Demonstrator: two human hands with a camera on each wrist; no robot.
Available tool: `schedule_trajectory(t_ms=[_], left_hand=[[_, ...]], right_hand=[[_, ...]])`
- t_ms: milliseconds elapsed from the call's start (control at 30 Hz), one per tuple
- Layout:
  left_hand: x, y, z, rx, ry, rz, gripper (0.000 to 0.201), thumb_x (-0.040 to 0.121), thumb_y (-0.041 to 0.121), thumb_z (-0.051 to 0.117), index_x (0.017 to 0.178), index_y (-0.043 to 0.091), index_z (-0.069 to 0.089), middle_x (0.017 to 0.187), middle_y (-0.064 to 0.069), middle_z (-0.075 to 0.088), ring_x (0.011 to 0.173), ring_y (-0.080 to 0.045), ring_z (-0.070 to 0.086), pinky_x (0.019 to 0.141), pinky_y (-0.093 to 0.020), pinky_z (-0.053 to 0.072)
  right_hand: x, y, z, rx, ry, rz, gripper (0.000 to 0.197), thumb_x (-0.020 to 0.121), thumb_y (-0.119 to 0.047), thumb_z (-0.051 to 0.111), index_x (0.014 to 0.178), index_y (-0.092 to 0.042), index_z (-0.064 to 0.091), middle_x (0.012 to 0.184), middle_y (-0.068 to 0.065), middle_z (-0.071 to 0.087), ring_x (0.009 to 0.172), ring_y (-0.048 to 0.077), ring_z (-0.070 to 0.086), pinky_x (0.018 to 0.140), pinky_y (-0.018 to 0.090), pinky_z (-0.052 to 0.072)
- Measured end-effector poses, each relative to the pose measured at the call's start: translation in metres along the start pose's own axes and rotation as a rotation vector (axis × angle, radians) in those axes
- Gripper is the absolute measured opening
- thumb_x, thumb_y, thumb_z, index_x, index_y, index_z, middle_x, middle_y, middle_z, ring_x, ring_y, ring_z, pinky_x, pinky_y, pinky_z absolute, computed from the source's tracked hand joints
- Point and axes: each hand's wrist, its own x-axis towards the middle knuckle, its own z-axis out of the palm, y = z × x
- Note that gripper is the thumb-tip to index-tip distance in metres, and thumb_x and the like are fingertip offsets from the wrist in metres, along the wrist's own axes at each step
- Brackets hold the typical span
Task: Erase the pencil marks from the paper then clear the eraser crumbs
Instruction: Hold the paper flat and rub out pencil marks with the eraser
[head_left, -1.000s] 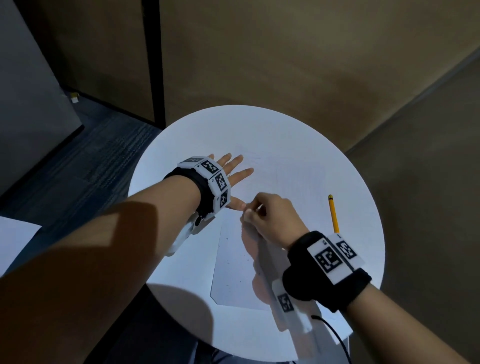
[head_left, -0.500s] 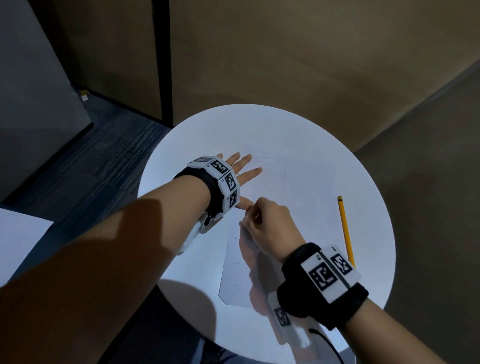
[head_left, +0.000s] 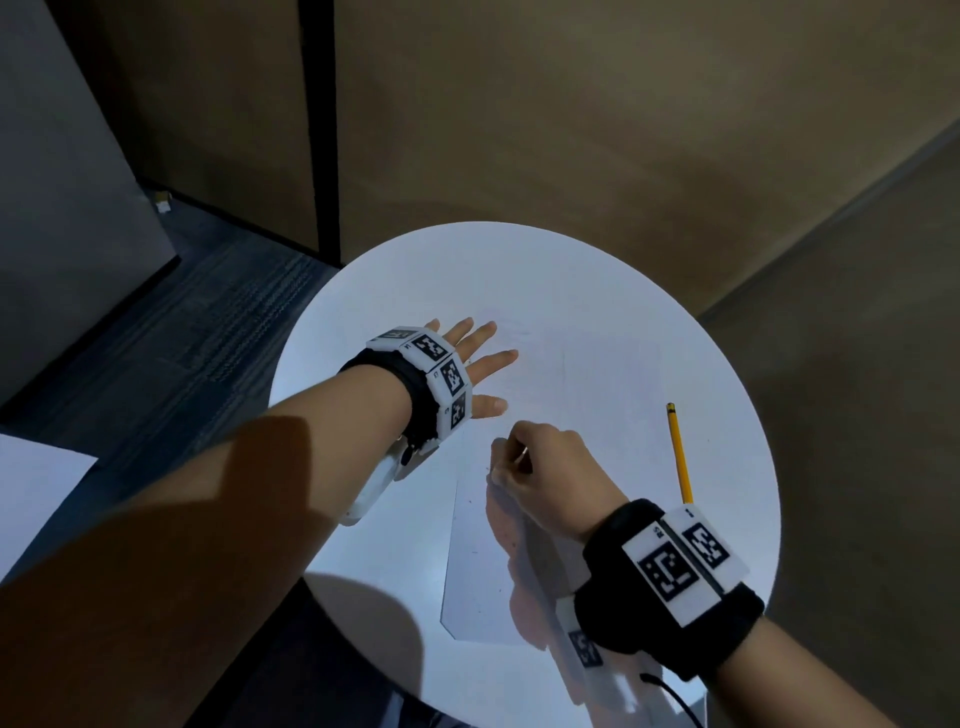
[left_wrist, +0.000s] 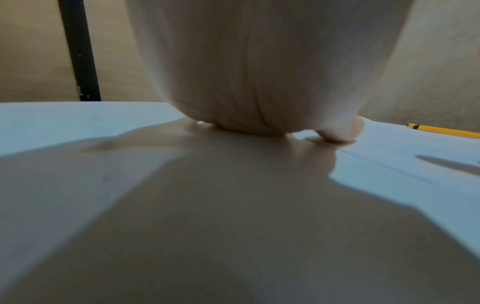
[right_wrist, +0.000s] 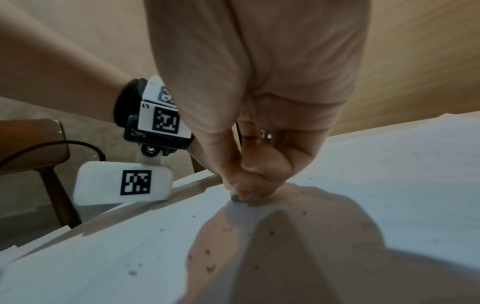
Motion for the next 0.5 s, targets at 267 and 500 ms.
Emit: schedule_trajectory(t_ms=[267,500], left_hand=[[0.001,0.000,0.001,0.002,0.006,-0.013,0.064,0.095,0.060,0.020,0.147,0.041,-0.011,0.157,0.004,-0.021,0.145,-0.019,-0.016,0.114,-0.043,-0.010],[-0.003,0.015,-0.012,-0.033,0.033,-0.107,0.059,0.102,0.036,0.027,0.152,0.020,0.000,0.160,-0.002,-0.007,0.147,-0.021,-0.007,0.116,-0.046,-0.005]], right_hand=[[0.012,0.004,-0.012,0.201,-0.005,0.061,0.010,0.084,-0.016,0.061,0.077,-0.012,0.056,0.065,-0.002,0.058,0.044,0.003,0.050,0.049,0.018,0.039],[0.026,0.007,-0.015,0.267,0.099,0.085,0.010,0.084,-0.014,0.061,0.083,-0.011,0.052,0.077,0.005,0.061,0.056,0.011,0.050,0.053,0.020,0.041]])
